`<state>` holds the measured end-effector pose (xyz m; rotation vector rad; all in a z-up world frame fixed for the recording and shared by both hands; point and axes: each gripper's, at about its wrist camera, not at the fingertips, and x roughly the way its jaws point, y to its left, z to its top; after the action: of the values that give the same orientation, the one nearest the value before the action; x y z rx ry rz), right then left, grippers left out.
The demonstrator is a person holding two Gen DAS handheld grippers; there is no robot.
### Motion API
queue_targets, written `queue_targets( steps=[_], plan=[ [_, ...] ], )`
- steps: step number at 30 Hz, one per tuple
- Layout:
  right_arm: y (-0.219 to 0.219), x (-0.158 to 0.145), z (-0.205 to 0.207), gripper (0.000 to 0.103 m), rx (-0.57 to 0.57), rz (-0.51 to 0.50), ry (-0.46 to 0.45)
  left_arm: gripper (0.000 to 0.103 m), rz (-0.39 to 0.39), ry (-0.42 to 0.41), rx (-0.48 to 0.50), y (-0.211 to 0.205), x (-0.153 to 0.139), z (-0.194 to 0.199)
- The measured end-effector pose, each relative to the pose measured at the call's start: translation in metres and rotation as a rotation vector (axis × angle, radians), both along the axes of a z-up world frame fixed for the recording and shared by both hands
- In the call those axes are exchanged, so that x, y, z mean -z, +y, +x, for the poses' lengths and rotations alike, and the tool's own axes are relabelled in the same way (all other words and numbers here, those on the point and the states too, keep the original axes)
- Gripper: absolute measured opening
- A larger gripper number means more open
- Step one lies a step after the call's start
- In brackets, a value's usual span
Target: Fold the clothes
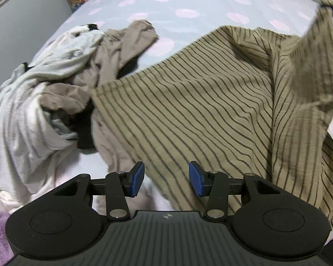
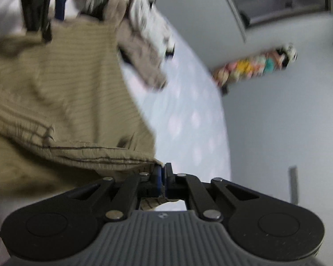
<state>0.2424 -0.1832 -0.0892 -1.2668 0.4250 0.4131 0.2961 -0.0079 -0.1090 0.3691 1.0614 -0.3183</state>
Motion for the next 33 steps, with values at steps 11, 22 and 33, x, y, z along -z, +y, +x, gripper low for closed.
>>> queue_targets(
  steps=[11,22,33],
  plan=[
    [0.115,-0.002,0.047,0.002,-0.215,0.048,-0.051,0.04,-0.088,-0.026,-0.084,0.038,-0.011,0.02],
    [0.183,0.052,0.081,0.002,-0.323,0.087,0.081,0.038,-0.105,0.0,-0.169,0.068,0.017,0.045],
    [0.208,0.085,0.098,0.02,-0.305,0.072,0.161,0.038,-0.131,0.019,-0.205,0.086,0.024,0.057]
  ],
)
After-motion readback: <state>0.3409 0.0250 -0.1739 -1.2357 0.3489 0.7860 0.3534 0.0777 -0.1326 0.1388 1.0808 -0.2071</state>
